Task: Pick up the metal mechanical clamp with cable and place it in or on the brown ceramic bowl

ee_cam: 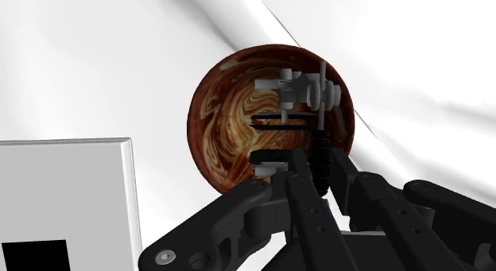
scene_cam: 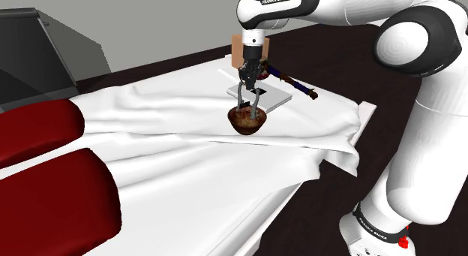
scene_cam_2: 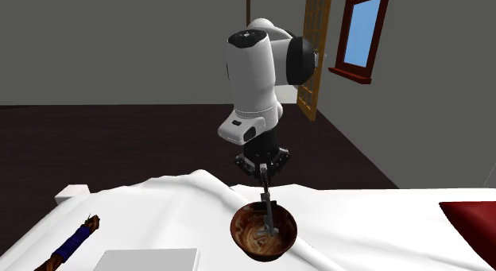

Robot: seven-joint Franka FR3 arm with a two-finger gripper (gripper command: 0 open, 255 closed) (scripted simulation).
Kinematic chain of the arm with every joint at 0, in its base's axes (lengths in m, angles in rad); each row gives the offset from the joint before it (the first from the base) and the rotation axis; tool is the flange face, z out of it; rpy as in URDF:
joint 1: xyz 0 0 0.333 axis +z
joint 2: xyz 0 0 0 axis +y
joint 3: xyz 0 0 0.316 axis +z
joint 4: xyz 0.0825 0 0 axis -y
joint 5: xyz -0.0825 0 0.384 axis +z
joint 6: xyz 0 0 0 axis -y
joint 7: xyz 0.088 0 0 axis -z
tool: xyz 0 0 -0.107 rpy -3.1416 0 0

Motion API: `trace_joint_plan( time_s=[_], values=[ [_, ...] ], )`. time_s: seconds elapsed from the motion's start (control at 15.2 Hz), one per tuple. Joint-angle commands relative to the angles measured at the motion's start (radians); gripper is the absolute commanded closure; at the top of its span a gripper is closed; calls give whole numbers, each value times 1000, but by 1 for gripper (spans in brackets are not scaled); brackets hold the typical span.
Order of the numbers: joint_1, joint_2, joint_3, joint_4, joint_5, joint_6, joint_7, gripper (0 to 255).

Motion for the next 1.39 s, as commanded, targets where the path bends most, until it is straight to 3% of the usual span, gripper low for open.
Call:
trace_joint_plan(
  time_s=[0.0,0.13,0.2,0.53,0.79,1.32],
  values=[
    [0,0,0,-1,0,1,0,255],
    [0,0,0,-1,0,1,0,255],
    [0,0,0,-1,0,1,0,0],
    [0,0,0,-1,0,1,0,0],
    [-15,35,-6,173,5,-139,2,0],
    [-15,35,-6,173,5,-139,2,0]
  ],
)
